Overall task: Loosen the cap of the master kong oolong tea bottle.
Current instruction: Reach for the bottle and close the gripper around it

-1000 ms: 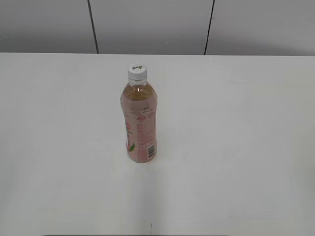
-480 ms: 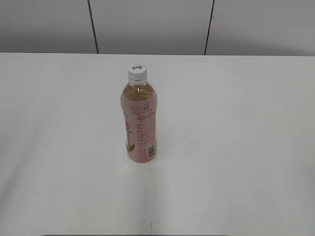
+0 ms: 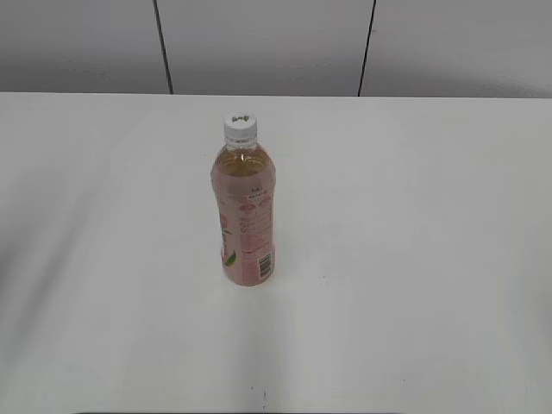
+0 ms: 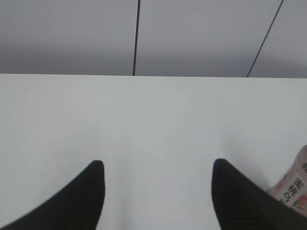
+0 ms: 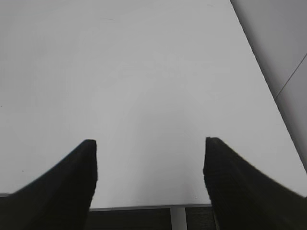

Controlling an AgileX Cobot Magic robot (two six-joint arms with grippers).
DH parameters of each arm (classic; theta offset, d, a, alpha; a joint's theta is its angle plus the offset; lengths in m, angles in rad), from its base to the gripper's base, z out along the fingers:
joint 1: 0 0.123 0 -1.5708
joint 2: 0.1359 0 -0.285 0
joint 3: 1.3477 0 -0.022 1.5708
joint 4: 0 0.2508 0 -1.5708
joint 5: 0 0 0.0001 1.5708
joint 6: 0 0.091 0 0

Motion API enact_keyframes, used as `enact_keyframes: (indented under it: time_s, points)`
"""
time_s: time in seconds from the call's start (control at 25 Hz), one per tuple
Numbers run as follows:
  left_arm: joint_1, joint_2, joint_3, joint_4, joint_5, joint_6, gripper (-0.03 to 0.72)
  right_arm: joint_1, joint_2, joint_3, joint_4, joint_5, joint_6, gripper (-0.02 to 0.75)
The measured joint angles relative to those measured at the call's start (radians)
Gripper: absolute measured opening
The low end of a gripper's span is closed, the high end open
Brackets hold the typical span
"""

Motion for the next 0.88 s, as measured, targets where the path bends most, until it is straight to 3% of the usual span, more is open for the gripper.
enact_keyframes:
  time_s: [0.12,0.32,0.64,0.88]
  points:
    - [-0.039,0.063,0.075,-0.085,-0.128,0.093,0.436,0.000,0.000,0.000,0.000,0.000,0.000,0.525]
    - [-0.170,0.199,0.140,-0.121,-0.324,0.126,0.436,0.000,0.000,0.000,0.000,0.000,0.000,0.525]
    - [-0.426,0.482,0.145,-0.080,-0.574,0.120,0.436,0.000,0.000,0.000,0.000,0.000,0.000,0.525]
    - [-0.530,0.647,0.148,-0.019,-0.717,0.014,0.436,0.000,0.000,0.000,0.000,0.000,0.000,0.525]
